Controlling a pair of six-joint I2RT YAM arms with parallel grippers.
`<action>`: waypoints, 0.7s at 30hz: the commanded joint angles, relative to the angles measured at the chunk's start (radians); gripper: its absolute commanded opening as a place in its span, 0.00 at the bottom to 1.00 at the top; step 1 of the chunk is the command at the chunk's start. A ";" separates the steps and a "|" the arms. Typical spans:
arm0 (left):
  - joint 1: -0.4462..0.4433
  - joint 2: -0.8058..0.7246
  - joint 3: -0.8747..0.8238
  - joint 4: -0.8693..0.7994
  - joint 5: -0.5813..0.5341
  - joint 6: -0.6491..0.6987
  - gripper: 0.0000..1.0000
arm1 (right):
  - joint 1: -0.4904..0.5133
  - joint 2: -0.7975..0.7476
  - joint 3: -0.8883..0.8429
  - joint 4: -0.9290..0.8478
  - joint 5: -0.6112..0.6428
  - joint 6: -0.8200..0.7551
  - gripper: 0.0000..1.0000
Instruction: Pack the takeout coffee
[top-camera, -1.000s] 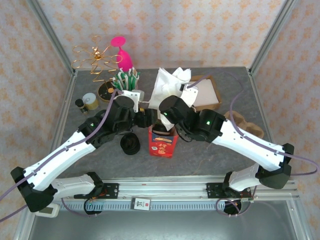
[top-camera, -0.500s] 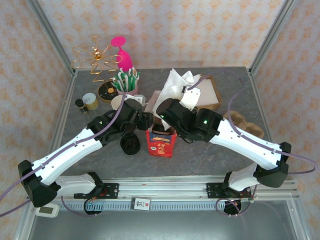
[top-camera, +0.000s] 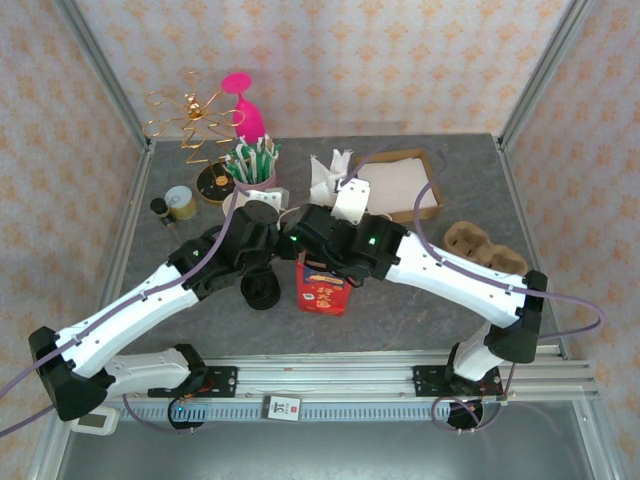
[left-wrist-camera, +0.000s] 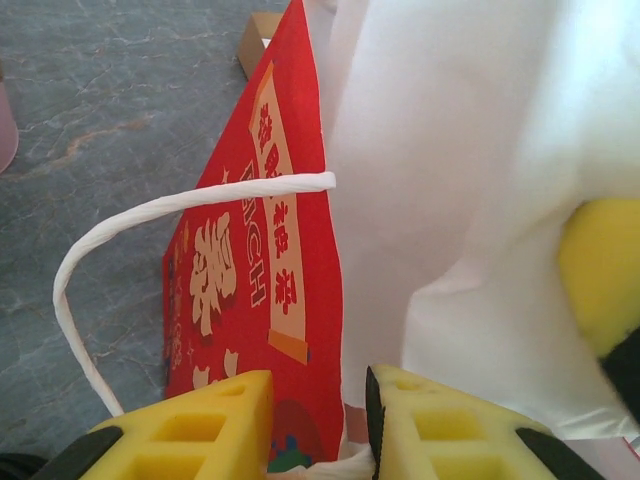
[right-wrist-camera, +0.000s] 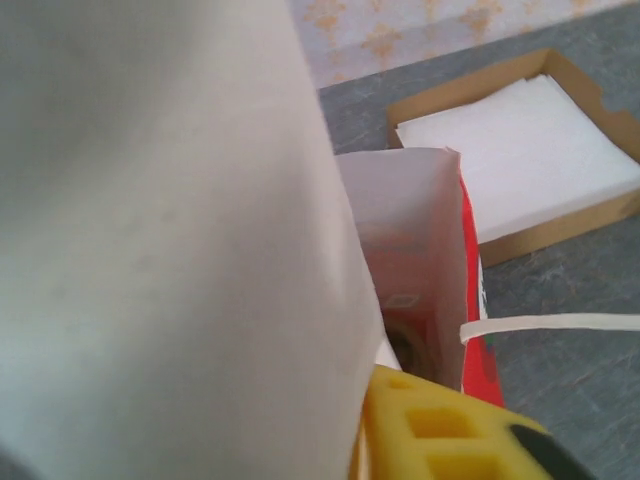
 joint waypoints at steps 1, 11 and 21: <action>-0.005 -0.029 -0.015 0.037 -0.012 -0.024 0.31 | 0.004 -0.056 -0.012 0.030 -0.032 -0.047 0.44; -0.005 -0.028 -0.016 0.031 -0.020 -0.027 0.24 | -0.125 -0.052 0.118 0.004 -0.227 -0.216 0.78; -0.003 -0.106 0.108 -0.046 -0.154 0.039 0.65 | -0.325 -0.088 0.176 0.008 -0.242 -0.340 0.83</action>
